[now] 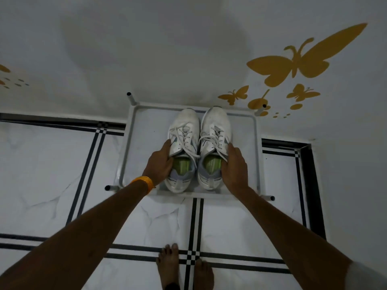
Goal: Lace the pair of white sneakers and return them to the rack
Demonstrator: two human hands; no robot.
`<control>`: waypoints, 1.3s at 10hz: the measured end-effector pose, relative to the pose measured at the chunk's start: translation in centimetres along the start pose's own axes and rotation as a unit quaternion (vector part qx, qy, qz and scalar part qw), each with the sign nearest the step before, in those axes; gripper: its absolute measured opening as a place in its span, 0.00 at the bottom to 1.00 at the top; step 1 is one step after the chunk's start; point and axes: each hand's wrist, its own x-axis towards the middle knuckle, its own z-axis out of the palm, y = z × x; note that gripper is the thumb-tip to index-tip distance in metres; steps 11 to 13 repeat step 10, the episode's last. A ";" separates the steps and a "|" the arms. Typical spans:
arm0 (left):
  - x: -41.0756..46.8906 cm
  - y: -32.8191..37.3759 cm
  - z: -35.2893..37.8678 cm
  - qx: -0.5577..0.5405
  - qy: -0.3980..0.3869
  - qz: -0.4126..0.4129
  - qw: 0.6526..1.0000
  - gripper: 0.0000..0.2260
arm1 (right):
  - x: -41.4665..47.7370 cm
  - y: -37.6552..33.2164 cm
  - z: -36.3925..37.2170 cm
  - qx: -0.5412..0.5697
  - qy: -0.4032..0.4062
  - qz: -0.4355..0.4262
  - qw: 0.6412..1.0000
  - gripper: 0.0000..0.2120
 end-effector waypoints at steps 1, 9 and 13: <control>1.3 -0.9 1.6 -0.006 0.003 -0.001 1.000 0.30 | 0.8 1.3 1.5 0.014 0.001 0.013 1.000 0.24; -9.0 29.3 -22.2 0.305 0.192 0.106 0.927 0.28 | -2.4 -20.8 -27.5 -0.057 0.016 -0.101 0.993 0.30; -12.1 38.1 -30.9 0.313 0.276 0.169 0.893 0.26 | -3.9 -27.0 -36.5 -0.071 0.093 -0.170 0.979 0.30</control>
